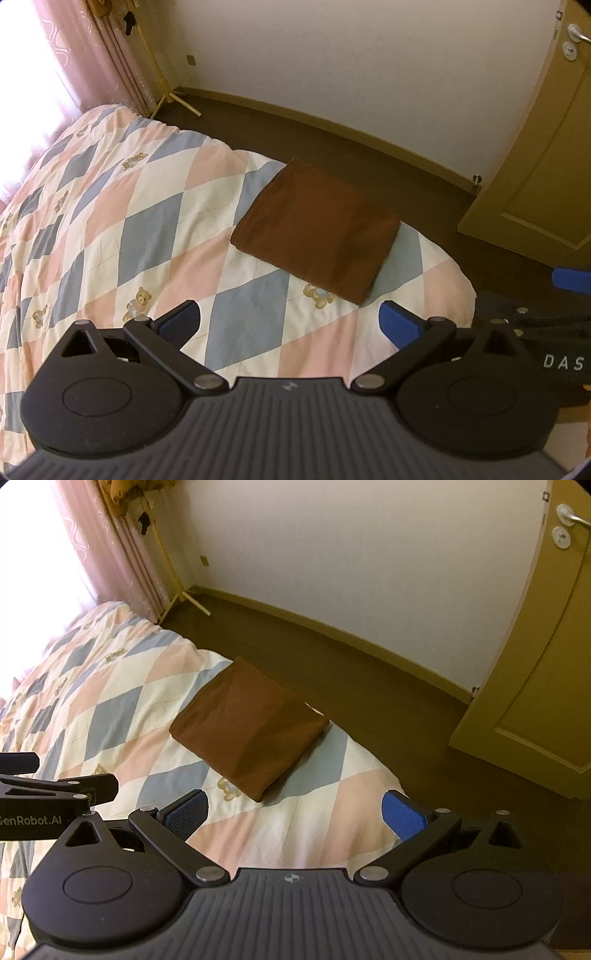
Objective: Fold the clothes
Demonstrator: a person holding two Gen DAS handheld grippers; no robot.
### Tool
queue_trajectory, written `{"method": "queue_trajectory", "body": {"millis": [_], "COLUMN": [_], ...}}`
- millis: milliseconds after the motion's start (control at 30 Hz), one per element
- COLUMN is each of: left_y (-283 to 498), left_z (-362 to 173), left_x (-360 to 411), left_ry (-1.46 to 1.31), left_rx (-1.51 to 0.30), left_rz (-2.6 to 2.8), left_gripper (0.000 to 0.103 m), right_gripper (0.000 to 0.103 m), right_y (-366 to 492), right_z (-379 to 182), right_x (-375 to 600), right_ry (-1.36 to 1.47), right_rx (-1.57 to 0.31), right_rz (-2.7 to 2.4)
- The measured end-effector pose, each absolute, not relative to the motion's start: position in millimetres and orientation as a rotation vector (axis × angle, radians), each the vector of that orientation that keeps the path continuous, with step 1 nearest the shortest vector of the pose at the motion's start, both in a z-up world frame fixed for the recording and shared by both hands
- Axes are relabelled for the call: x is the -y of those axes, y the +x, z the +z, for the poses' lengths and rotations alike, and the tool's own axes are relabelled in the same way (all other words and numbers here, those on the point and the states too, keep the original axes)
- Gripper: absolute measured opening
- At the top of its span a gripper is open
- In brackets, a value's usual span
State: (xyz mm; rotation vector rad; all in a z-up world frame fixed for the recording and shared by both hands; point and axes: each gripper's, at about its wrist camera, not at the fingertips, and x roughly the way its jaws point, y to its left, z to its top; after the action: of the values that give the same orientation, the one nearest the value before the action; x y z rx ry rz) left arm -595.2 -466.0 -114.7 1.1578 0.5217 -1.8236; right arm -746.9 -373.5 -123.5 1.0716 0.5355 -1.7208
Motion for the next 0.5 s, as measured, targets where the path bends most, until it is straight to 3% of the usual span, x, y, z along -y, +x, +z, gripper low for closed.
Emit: {"method": "queue_trajectory", "body": {"millis": [500], "left_y": [-623], "left_z": [-136], "left_x": [498], "left_ry": [1.200], "left_rx": [-0.554], "left_rz": [-1.785], "left_gripper": [0.102], "right_gripper": [0.103], "right_y": [-774], "right_z": [-143], "right_x": [406], "right_ry": [1.109], "right_rx": [-0.573], "right_rz": [-1.662]}}
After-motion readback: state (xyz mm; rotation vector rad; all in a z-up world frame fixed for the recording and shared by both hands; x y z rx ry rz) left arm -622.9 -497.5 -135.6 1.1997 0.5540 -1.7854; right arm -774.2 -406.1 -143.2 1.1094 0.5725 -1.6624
